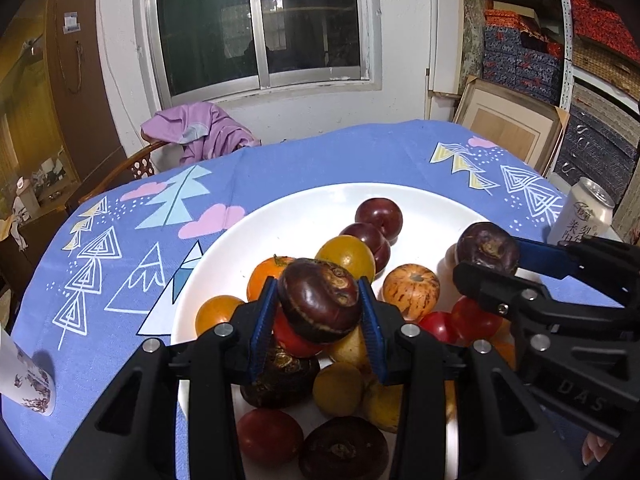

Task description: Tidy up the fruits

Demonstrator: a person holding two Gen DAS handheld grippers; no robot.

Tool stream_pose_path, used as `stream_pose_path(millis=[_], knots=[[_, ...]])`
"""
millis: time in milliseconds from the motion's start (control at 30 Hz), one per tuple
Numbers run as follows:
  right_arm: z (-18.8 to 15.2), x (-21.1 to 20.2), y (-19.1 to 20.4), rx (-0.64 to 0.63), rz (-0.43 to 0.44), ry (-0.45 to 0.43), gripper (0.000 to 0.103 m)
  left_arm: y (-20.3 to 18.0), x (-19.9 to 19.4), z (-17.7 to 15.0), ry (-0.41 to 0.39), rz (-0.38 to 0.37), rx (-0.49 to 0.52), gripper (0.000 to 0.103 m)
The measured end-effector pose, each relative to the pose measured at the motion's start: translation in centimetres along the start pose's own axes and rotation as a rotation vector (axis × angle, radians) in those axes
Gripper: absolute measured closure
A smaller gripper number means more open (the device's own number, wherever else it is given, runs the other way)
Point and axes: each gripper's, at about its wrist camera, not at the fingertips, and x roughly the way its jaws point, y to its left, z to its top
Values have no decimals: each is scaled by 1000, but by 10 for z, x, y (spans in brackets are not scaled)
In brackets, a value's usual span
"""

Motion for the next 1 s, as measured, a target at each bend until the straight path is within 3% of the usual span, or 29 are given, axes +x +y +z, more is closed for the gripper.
stream_pose_path(millis=[133,233,300,367,433,467,500,533,667,833,1000], knots=[[0,1,-4,15,13,6,58,-1,3,1,4,3,2,61],[-1,2,-6,31,24,2,57,5,5,0,-4,35,-30,41],[-1,1,-7,36,15,-1,50,10,4,0,-6,29,-44,37],[-1,-1,-10,48,0,-4,37,12,3,0,-6,23,-53,35],[-1,-4,-14,68,4,-10,34,13,0,-1,-5,19,-56,30],[0,-7,-17,83,8,-15,32,12,-2,-1,0,18,-51,25],[0,-11,-17,91,11,-24,30,10,-5,-2,8,13,-42,11],[0,-15,-17,93,10,-32,26,8,-8,-3,6,15,-38,6],[-2,-35,-6,55,-21,-65,19,2,-35,-10,-38,46,-10,6],[-8,-74,11,24,-21,-103,13,4,-75,-24,-54,11,-50,5],[-35,-127,26,18,-38,-182,3,3,-118,-41,-69,11,-56,4]])
